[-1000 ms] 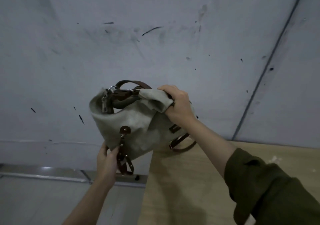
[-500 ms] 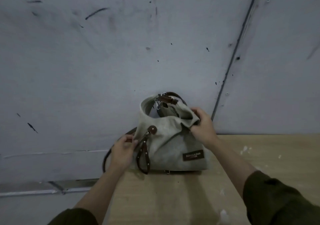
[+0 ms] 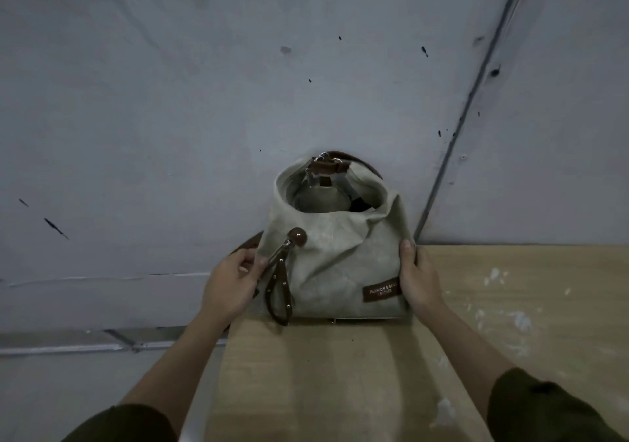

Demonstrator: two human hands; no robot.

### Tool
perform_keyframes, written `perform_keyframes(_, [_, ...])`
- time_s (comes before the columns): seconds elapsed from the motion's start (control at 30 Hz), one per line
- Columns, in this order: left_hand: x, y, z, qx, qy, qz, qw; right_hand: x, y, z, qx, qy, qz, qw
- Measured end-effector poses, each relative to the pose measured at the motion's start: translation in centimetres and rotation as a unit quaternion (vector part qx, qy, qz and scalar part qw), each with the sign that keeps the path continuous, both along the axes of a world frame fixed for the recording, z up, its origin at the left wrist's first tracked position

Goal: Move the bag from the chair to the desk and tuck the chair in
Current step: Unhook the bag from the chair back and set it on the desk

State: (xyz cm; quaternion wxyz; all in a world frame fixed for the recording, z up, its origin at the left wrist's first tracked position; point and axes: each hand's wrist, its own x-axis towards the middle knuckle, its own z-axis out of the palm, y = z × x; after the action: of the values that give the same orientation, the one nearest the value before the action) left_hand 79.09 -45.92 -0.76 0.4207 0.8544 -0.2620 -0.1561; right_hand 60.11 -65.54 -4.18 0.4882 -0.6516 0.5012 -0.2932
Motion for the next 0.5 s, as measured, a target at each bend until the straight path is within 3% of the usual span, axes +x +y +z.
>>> perform_keyframes(0.23, [0.6,1.7,-0.6,-0.009,0.016,0.086,0.996,2.3,-0.2,0.4,-0.039,0.021,0.065,0.997])
perform_keyframes(0.43, [-0.9,1.9,-0.1,-0.020,0.043,0.093,0.994,1.1,0.3,1.2,-0.040,0.038,0.090,0.994])
perform_keyframes(0.5, [-3.9,3.6,1.1,-0.027,0.061,0.062,0.996,-2.8,2.4,3.1,-0.054,0.056,0.077,0.994])
